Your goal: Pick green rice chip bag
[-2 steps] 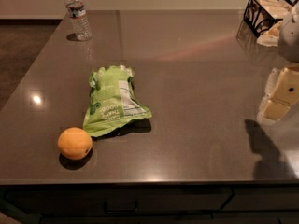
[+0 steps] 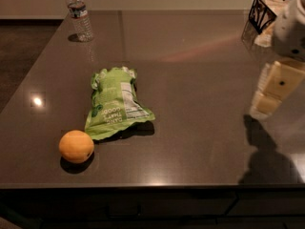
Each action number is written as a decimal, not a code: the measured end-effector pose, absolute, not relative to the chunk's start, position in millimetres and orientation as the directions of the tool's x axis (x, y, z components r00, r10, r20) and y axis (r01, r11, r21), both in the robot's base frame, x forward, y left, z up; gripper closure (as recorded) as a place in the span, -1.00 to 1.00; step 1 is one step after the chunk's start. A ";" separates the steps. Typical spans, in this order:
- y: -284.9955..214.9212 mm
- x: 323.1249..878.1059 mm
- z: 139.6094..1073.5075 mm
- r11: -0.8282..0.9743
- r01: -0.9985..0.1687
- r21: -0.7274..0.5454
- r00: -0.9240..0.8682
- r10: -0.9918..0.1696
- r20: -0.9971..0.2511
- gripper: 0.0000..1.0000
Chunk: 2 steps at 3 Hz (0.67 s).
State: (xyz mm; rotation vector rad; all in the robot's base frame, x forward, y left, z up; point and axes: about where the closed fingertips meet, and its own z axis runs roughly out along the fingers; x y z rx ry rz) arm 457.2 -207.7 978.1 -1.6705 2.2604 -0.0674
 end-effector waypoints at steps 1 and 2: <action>-177.1 491.2 965.1 0.363 -0.914 -0.182 -0.316 -0.917 -0.245 -1.00; -131.2 521.3 958.2 0.424 -0.895 -0.137 -0.378 -0.885 -0.271 -1.00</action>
Offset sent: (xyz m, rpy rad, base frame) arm 0.0985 0.1336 -0.0287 0.1205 0.1366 -0.2032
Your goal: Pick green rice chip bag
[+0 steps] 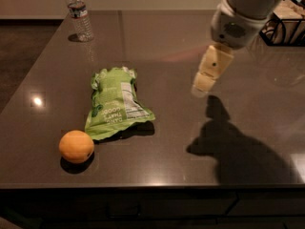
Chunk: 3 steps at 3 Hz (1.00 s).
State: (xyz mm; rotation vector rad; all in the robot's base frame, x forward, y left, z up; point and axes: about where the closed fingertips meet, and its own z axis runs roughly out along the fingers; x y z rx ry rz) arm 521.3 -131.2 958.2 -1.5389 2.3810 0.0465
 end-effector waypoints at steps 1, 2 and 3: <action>-77.8 540.1 956.1 0.481 -0.872 -0.089 -0.434 -0.845 -0.312 -1.00; -21.2 553.5 945.5 0.534 -0.844 -0.042 -0.492 -0.804 -0.334 -1.00; 29.0 568.3 927.9 0.592 -0.806 -0.012 -0.560 -0.769 -0.308 -1.00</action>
Offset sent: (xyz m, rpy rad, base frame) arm 0.0474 0.1785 -0.0259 0.1586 0.1030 -0.2207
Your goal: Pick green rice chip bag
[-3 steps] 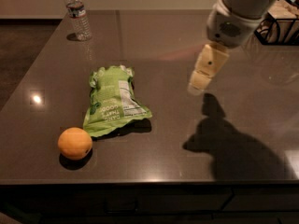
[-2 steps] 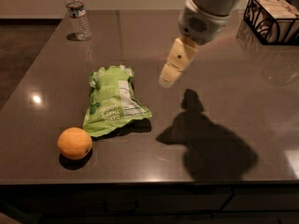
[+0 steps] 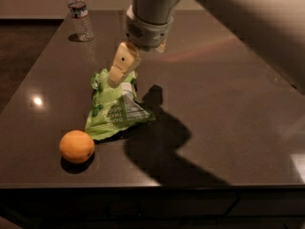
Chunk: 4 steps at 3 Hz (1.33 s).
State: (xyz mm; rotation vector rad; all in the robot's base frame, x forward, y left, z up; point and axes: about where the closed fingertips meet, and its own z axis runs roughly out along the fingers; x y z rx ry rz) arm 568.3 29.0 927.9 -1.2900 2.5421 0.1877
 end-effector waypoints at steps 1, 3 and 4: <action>61.6 575.5 905.7 0.637 -0.771 0.001 -0.617 -0.746 -0.251 -1.00; 93.5 576.9 862.0 0.693 -0.719 0.049 -0.693 -0.712 -0.112 -1.00; 105.8 576.9 855.4 0.682 -0.728 0.074 -0.686 -0.724 -0.074 -0.74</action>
Offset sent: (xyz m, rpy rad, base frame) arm 0.0109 0.0741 -0.0764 -0.1563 0.2024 -0.1661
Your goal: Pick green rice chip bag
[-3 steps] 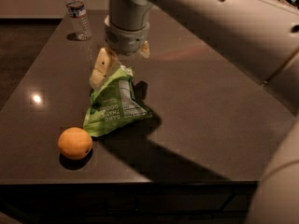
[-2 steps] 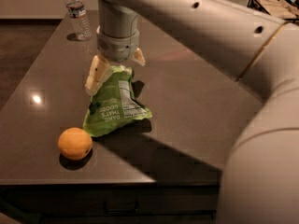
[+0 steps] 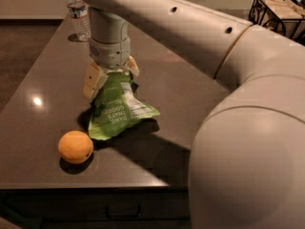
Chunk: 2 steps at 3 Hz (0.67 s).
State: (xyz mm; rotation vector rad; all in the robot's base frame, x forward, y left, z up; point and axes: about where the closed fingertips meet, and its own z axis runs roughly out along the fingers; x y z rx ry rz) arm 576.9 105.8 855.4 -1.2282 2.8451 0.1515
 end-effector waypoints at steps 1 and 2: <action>111.7 584.0 856.1 0.661 -0.745 0.092 -0.667 -0.742 -0.067 -0.26; 103.6 602.0 866.0 0.643 -0.759 0.096 -0.650 -0.753 -0.102 0.20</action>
Offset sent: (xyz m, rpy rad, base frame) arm 0.0413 -0.0292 0.0319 0.0391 -0.0038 0.0881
